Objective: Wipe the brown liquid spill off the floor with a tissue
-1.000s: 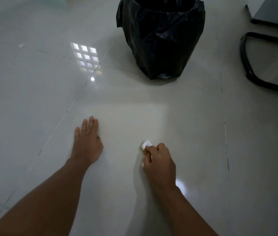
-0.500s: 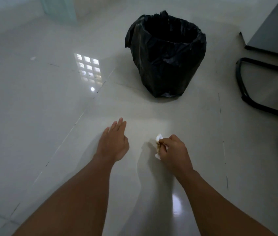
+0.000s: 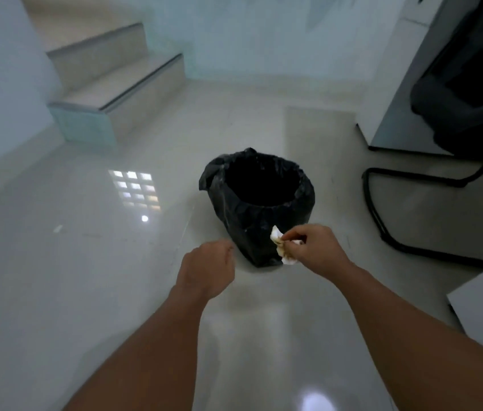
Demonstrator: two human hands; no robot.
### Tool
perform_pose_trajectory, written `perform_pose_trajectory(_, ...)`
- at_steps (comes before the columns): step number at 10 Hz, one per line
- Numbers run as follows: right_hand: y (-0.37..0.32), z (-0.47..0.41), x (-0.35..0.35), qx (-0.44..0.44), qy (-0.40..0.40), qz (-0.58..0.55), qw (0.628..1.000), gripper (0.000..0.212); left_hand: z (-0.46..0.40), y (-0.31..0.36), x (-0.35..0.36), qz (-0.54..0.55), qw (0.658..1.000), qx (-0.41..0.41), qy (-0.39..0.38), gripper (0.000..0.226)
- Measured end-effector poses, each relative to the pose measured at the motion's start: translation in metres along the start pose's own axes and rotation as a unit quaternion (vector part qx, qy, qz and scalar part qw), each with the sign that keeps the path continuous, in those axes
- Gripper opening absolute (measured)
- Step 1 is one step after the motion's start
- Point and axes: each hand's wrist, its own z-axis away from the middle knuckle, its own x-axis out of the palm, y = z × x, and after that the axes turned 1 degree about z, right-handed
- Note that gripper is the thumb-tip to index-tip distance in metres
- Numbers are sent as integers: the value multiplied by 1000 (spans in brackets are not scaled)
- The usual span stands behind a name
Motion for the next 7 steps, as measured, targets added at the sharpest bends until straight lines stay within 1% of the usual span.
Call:
perform_pose_trajectory(1,-35,-37,-39,4,-10,33,999,14,-33,16,-42,-2,999,28,21,27)
perform_pose_trajectory(2,-51,-81,-54,-1,-18,80,997,16,-74,20,-57,12,999,39,24,31)
perform_pose_trajectory(3,-47,-116,-51,8,-14,103,995,19,-112,20,-52,-7,999,48,6,36)
perform_pose_trajectory(4,-36,-138,-32,21,28,60,998,19,-142,18,-34,-19,998,59,-17,40)
perform_pose_trajectory(5,-23,-153,-10,33,34,7,999,18,-164,16,-12,-23,995,78,-50,41)
perform_pose_trajectory(6,-13,-163,8,49,24,0,999,34,-178,11,13,-32,992,81,-86,48)
perform_pose_trajectory(7,-7,-168,-3,53,2,22,998,31,-182,5,36,-64,992,84,-67,53)
